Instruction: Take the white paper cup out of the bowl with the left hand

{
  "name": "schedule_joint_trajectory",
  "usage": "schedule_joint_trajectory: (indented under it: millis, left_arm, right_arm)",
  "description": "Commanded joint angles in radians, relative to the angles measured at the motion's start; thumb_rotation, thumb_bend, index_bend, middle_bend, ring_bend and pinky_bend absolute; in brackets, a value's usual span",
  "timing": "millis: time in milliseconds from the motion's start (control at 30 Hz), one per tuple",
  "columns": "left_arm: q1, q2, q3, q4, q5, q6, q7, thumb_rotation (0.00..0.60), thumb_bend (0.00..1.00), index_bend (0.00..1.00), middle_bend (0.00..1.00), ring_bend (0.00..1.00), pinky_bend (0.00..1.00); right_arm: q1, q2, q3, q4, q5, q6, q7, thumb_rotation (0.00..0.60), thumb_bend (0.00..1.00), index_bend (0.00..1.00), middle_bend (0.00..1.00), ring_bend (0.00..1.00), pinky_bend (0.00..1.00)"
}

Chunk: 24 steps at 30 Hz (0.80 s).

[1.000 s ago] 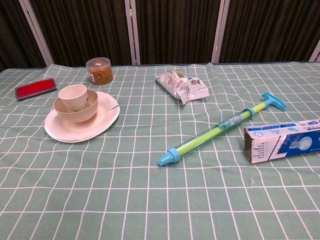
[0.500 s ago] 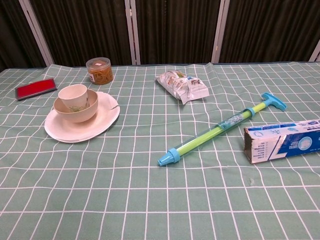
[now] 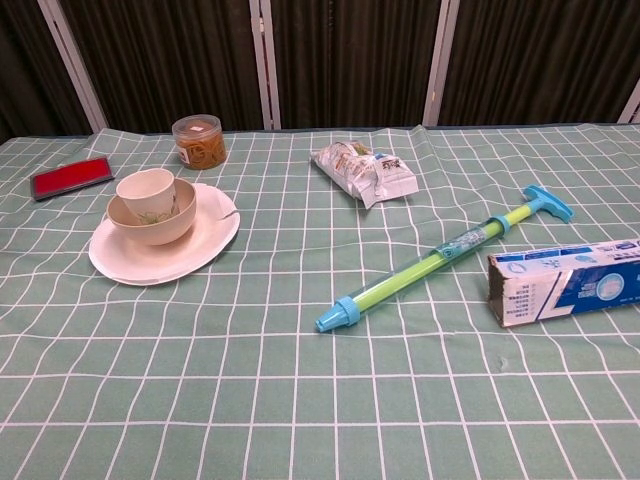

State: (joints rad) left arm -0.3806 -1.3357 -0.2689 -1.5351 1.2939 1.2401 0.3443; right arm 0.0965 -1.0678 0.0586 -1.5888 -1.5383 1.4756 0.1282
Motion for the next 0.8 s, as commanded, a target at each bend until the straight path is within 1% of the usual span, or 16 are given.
schedule_joint_trajectory:
  millis: [33,100,300,433,533,800]
  left_arm:
    - [-0.086,-0.068,-0.040,0.076,-0.085,-0.093,0.060,0.600,0.22,0.44,0.00,0.00,0.00]
    - [-0.118,-0.095,-0.050,0.107,-0.116,-0.125,0.076,0.600,0.24,0.47,0.00,0.00,0.00]
    - [-0.199,-0.177,-0.055,0.187,-0.202,-0.214,0.127,0.600,0.25,0.49,0.00,0.00,0.00]
    - [-0.236,-0.230,-0.046,0.234,-0.224,-0.228,0.156,0.600,0.25,0.52,0.00,0.00,0.00]
    - [-0.257,-0.264,-0.038,0.268,-0.237,-0.236,0.170,0.600,0.25,0.53,0.00,0.00,0.00]
    - [-0.298,-0.317,-0.027,0.332,-0.251,-0.242,0.188,0.600,0.25,0.54,0.00,0.00,0.00]
  right_arm:
    - [0.000,0.004,0.003,0.002,0.006,-0.001,0.011,0.600,0.09,0.01,0.00,0.00,0.00]
    - [0.000,0.005,0.005,0.005,0.011,-0.003,0.019,0.600,0.09,0.01,0.00,0.00,0.00]
    - [0.001,0.010,0.010,0.017,0.026,-0.012,0.047,0.600,0.09,0.01,0.00,0.00,0.00]
    - [0.000,0.014,0.015,0.022,0.034,-0.011,0.068,0.600,0.09,0.01,0.00,0.00,0.00]
    - [-0.001,0.016,0.017,0.026,0.036,-0.010,0.080,0.600,0.09,0.01,0.00,0.00,0.00]
    - [0.000,0.016,0.022,0.034,0.041,-0.011,0.100,0.600,0.09,0.01,0.00,0.00,0.00]
